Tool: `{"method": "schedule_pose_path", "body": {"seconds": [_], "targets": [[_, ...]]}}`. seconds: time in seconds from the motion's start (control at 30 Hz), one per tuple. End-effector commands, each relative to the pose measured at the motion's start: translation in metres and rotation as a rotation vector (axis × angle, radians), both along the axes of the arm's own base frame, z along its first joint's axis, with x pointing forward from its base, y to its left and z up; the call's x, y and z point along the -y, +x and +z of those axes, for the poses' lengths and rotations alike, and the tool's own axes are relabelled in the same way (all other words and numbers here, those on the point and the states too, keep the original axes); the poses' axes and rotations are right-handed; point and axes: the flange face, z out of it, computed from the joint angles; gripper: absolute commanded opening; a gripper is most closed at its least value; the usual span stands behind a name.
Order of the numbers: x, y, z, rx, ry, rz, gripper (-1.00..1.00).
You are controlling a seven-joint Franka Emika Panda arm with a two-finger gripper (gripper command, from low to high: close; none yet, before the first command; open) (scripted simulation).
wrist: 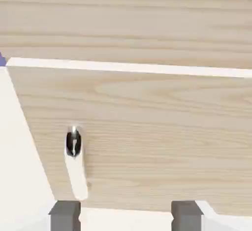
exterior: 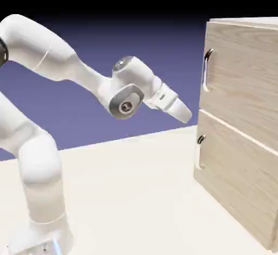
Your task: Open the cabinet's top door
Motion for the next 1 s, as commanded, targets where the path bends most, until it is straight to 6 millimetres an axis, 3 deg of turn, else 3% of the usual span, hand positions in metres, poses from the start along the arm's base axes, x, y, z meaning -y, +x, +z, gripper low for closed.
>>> {"method": "schedule_pose_path", "body": {"seconds": [0.0,0.23,0.4,0.53,0.77,0.97], "targets": [[0.004,0.004,-0.014,-0.041,0.030,-0.014,0.00],[0.027,0.018,-0.115,-0.314,0.182,-0.132,0.00],[0.044,0.011,-0.181,-0.473,0.226,-0.242,0.00],[0.062,0.000,-0.222,-0.562,0.228,-0.341,0.00],[0.100,-0.018,-0.259,-0.604,0.173,-0.517,0.00],[0.131,-0.019,-0.253,-0.512,0.091,-0.634,0.00]]}}
